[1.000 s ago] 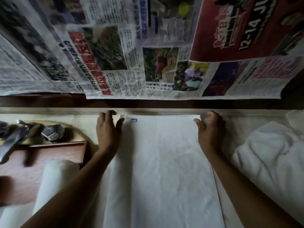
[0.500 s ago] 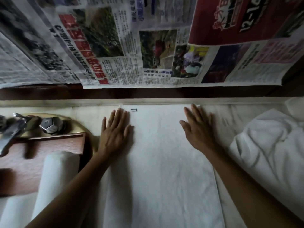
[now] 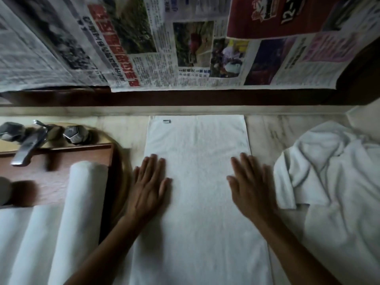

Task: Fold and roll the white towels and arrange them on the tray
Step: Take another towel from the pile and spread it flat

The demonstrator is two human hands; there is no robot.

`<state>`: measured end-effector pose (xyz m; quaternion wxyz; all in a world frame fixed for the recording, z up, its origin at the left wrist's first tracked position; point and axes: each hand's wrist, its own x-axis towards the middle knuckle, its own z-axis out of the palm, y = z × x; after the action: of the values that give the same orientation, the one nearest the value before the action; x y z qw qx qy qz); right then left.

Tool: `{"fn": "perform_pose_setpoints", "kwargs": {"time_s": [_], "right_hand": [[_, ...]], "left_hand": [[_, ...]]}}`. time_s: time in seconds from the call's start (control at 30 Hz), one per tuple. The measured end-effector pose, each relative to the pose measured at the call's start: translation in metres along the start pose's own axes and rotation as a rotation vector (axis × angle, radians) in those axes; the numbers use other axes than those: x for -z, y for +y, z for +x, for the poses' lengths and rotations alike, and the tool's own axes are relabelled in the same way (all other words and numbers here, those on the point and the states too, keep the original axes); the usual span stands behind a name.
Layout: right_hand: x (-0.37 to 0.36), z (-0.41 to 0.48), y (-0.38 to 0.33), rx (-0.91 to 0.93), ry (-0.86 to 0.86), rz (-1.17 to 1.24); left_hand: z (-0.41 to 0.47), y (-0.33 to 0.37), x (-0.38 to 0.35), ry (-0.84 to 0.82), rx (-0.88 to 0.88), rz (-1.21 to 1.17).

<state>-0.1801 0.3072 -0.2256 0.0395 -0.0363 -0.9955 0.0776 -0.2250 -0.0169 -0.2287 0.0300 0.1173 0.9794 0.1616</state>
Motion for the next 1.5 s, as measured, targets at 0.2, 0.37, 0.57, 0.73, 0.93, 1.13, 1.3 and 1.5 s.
{"fn": "perform_pose_setpoints", "kwargs": {"time_s": [0.2,0.37,0.57,0.73,0.93,1.13,1.3,1.5], "right_hand": [[0.019,-0.056,-0.026,-0.019,0.077,0.147],[0.002,-0.108,-0.059,0.159,-0.025,0.126],[0.007,-0.1,-0.001,0.01,0.032,0.106],[0.018,-0.165,-0.056,0.067,0.044,0.216],[0.006,-0.196,-0.053,0.157,0.007,0.158],[0.01,-0.188,-0.01,-0.014,0.025,0.081],[0.003,-0.18,-0.04,0.1,0.011,0.123],[0.003,-0.207,-0.039,0.123,0.011,0.076]], "left_hand": [[-0.072,0.058,0.017,0.12,-0.052,-0.063],[-0.112,0.066,-0.012,-0.02,-0.13,-0.033],[-0.139,0.007,-0.006,0.078,-0.021,-0.053],[-0.177,0.061,-0.005,0.116,-0.033,-0.104],[-0.212,0.068,-0.018,-0.027,-0.122,-0.052],[-0.22,0.014,-0.003,-0.042,-0.103,-0.041],[-0.215,0.032,-0.012,-0.063,-0.171,0.033],[-0.238,0.026,-0.014,-0.093,-0.166,0.064]]}}
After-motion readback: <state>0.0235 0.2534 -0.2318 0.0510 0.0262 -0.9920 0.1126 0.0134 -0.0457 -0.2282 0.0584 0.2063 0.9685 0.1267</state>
